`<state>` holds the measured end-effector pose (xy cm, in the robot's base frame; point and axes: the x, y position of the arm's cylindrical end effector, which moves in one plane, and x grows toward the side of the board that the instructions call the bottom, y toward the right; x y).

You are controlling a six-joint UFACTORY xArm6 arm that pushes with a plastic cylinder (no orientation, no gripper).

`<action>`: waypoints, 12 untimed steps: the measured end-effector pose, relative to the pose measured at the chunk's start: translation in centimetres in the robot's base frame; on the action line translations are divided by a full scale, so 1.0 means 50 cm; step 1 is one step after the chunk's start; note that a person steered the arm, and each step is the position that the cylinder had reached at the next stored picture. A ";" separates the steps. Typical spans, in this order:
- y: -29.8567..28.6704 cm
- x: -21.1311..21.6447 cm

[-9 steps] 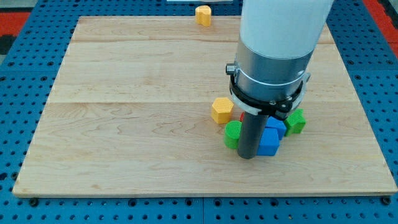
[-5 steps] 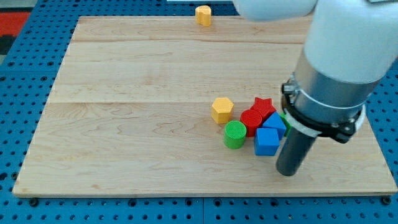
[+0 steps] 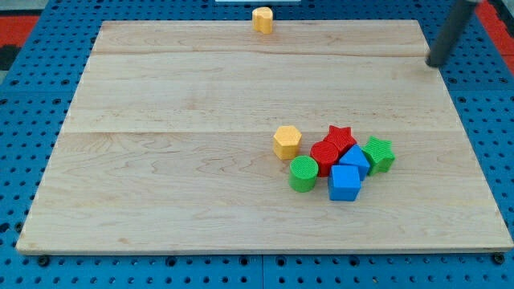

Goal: Slide yellow heart towards the top right

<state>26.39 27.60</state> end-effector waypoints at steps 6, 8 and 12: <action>-0.510 -0.113; -0.770 0.072; -0.664 -0.142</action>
